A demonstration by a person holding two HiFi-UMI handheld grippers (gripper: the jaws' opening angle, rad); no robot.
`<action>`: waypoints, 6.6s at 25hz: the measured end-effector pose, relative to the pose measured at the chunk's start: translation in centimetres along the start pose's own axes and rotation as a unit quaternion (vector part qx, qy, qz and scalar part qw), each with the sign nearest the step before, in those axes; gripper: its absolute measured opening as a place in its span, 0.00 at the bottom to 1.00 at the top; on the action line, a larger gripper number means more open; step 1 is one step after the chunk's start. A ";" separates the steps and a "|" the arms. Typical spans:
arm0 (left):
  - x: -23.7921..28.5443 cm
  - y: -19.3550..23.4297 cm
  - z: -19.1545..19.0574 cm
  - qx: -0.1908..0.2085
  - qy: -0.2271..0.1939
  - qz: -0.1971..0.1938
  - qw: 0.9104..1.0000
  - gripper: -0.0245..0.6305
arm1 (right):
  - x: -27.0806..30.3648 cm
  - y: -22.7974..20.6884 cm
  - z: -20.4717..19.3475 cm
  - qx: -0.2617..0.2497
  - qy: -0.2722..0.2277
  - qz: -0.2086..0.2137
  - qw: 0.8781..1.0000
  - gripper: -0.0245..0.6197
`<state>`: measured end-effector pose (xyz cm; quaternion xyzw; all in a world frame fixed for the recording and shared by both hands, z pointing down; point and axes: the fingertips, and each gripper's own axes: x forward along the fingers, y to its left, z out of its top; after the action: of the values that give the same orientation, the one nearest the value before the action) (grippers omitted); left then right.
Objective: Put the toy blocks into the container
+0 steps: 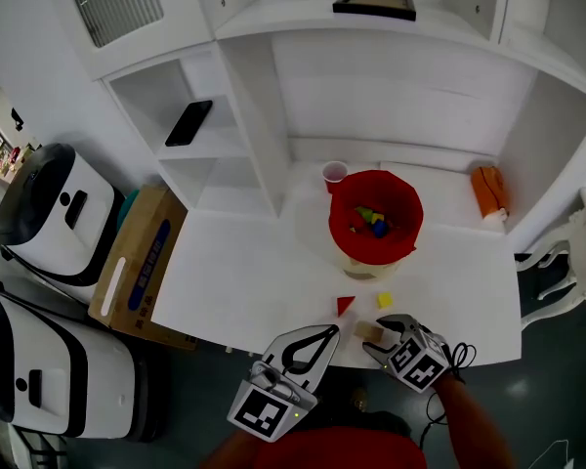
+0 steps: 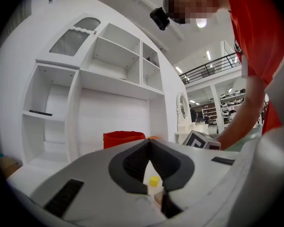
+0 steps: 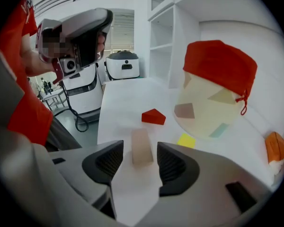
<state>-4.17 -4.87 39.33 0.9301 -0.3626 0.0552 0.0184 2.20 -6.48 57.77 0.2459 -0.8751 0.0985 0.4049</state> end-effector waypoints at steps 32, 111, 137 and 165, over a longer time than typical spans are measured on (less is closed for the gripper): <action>2.7 3.3 1.6 -0.012 -0.022 0.006 1.000 0.06 | -17.2 -12.5 18.6 0.197 -0.429 -0.138 0.871 0.27; 14.4 7.2 8.1 0.006 -0.038 -0.025 0.999 0.07 | -17.9 -5.7 8.4 0.175 -0.323 -0.241 0.898 0.09; 5.6 2.2 -0.5 -0.058 0.020 -0.030 0.998 0.06 | 0.9 -8.3 -0.5 0.235 -0.022 -0.142 0.961 0.33; 7.0 4.4 4.6 -0.038 -0.028 -0.016 0.999 0.06 | -13.4 -16.8 19.2 0.173 -0.329 -0.200 0.906 0.34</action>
<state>-1.63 -13.14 35.52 0.9357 -0.3497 0.0155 0.0445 5.50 -23.40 34.59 0.5002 -0.8605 0.0789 0.0559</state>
